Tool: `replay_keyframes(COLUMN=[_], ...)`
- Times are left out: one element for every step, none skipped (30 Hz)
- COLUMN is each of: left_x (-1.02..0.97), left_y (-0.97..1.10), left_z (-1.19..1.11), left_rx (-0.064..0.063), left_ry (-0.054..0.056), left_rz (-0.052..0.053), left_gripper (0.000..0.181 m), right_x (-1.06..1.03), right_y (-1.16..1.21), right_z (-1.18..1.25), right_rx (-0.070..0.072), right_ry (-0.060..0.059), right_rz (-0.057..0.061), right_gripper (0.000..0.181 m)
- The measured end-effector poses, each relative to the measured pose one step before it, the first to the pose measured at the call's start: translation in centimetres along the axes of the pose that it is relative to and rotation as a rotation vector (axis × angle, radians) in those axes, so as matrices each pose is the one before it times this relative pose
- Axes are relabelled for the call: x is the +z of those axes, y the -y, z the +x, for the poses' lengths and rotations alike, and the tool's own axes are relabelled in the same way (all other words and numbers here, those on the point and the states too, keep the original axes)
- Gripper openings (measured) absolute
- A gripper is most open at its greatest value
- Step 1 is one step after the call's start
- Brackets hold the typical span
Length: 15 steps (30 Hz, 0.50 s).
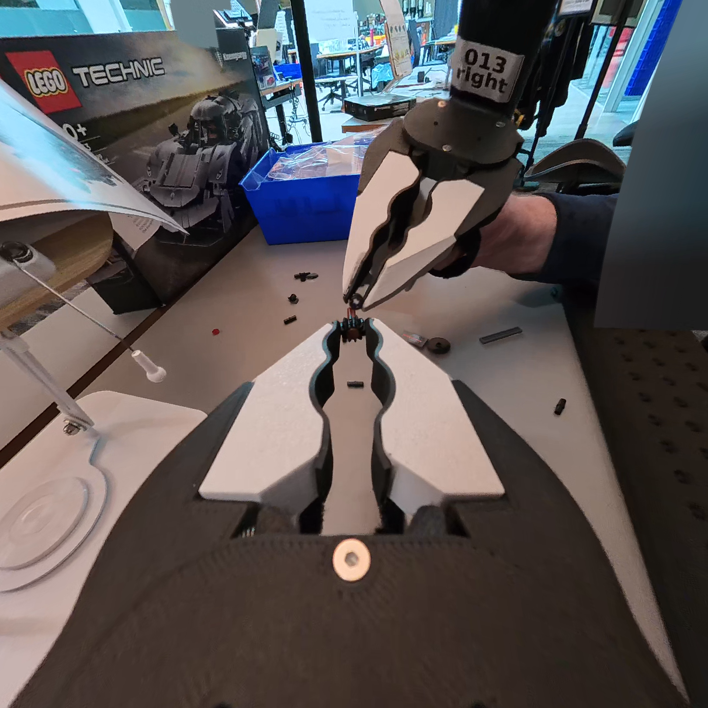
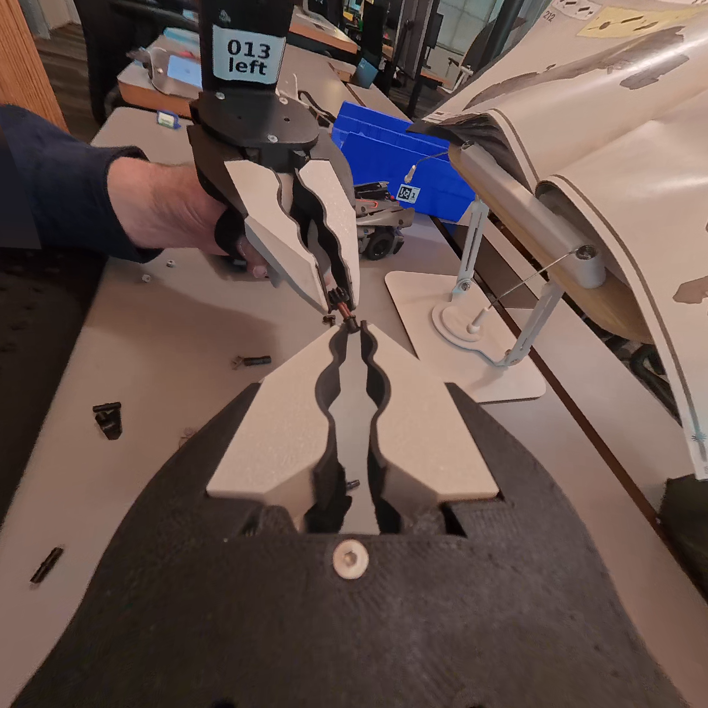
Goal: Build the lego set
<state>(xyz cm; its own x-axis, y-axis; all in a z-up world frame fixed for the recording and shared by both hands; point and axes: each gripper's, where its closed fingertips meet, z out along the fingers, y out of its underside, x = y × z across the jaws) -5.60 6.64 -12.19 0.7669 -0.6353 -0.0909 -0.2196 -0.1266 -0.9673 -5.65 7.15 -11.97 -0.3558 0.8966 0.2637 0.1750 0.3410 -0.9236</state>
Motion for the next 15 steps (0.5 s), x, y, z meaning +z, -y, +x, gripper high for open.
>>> replay_keyframes(left_x=[0.031,0.018,-0.009,-0.043,-0.055,-0.072,-0.037,-0.006,0.031,0.024,0.05,0.059,0.066,0.015,0.0], left_y=[-0.055,-0.035,-0.005,0.062,0.146,0.189,0.086,-0.041,-0.047,0.002,-0.042,-0.113,-0.094,0.024,0.025], left_z=[-0.014,-0.019,-0.03,-0.033,0.067,0.058,-0.076,-0.071,0.026,0.075,0.016,-0.018,0.028,0.028,0.029], left_rx=[0.0035,0.0013,0.0016,0.0003,-0.0031,-0.005,-0.0021,0.0009,-0.0008,-0.003,-0.0012,0.0032,0.0036,0.0009,-0.0007], left_ry=[0.0023,0.002,0.0023,0.0011,-0.0064,-0.0051,0.0043,0.0037,-0.0026,-0.0047,-0.001,0.0021,-0.0004,-0.0009,-0.0018], left_rz=[-0.0029,-0.0017,0.0005,0.0035,0.0091,0.0112,0.0045,-0.0031,-0.0017,0.0023,-0.0018,-0.0071,-0.0059,0.0015,0.002], left_gripper=[0.011,0.011,0.011,0.011,0.011,0.011,0.011,0.011,0.011,0.011,0.011,0.011,0.011,0.011,0.011], right_x=[0.041,0.006,-0.037,-0.075,-0.066,-0.027,-0.006,0.017,0.034,0.06,0.049,0.05,0.044,0.021,0.02], right_y=[-0.132,-0.138,-0.067,-0.035,-0.105,-0.134,-0.063,-0.008,-0.015,-0.005,0.038,0.058,0.001,-0.043,-0.009], right_z=[0.01,0.024,0.057,0.113,0.099,0.072,0.032,0.009,-0.028,-0.058,-0.063,-0.086,-0.055,0.006,0.011], right_rx=[-0.0135,-0.0111,-0.008,-0.0057,-0.0027,0.0005,0.0024,0.0011,-0.003,-0.0062,-0.0063,-0.0042,-0.0037,-0.0051,-0.0033], right_ry=[-0.0068,-0.0055,-0.0054,-0.0065,-0.0042,-0.0004,0.0009,0.0007,0.0002,-0.0002,-0.001,0.0007,-0.0002,-0.0033,-0.0026], right_rz=[-0.0122,-0.0117,-0.0069,-0.0023,-0.0037,-0.003,0.0013,0.0025,-0.0008,-0.0034,-0.0009,0.0012,-0.0019,-0.0049,-0.001], right_gripper=[0.005,0.004,0.004,0.005,0.004,0.004,0.004,0.004,0.004,0.004,0.005,0.004,0.004,0.004,0.004])
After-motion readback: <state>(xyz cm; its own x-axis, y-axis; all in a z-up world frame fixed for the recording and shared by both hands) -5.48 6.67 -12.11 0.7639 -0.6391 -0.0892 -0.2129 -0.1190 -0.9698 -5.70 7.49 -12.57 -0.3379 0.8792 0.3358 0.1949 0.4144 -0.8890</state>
